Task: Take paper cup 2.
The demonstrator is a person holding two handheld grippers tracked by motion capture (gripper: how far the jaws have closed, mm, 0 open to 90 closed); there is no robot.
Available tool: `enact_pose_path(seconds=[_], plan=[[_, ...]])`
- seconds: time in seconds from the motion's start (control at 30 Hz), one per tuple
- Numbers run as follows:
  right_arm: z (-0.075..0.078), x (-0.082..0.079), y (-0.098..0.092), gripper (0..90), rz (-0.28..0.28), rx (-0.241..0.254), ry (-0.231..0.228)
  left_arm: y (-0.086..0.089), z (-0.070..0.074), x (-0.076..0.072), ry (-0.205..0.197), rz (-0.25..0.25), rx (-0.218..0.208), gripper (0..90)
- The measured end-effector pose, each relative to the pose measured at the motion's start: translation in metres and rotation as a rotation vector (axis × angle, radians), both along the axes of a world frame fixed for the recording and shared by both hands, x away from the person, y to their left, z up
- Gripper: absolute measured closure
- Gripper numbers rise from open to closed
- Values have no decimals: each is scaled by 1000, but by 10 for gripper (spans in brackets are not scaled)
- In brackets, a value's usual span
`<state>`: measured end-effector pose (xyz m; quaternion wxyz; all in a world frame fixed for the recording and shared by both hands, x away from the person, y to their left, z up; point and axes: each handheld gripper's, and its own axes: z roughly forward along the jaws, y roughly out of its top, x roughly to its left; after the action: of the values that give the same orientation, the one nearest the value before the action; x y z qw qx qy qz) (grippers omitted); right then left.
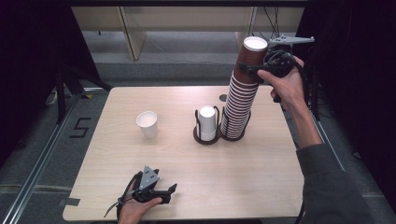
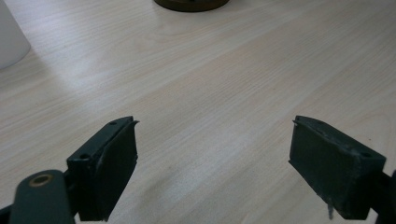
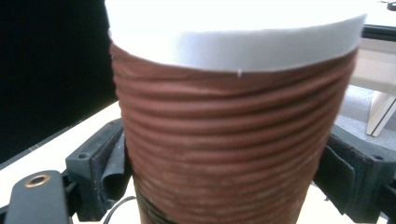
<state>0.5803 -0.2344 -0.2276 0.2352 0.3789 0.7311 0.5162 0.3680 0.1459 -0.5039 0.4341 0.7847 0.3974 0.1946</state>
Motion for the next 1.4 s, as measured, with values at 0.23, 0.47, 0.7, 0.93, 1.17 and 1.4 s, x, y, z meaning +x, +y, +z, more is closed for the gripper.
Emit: enact_pose_path(seconds=[0.23,0.47,0.7,0.93,1.17,1.4], plan=[[2,1,1,160,-13,16,7,0,0,0,0,-6,7,146],[11,-3,2,167,-28,42,-21,0,0,0,-1,-16,16,146],[33,-7,0,171,-52,72,-61,0,0,0,0,-21,22,146],[50,-11,1,172,-67,103,-79,0,1,0,-2,-23,25,147],[69,-24,-12,172,-74,125,-117,-3,0,0,-1,-24,10,146],[73,-34,-32,172,-111,106,-124,-3,0,0,-7,-25,0,146]])
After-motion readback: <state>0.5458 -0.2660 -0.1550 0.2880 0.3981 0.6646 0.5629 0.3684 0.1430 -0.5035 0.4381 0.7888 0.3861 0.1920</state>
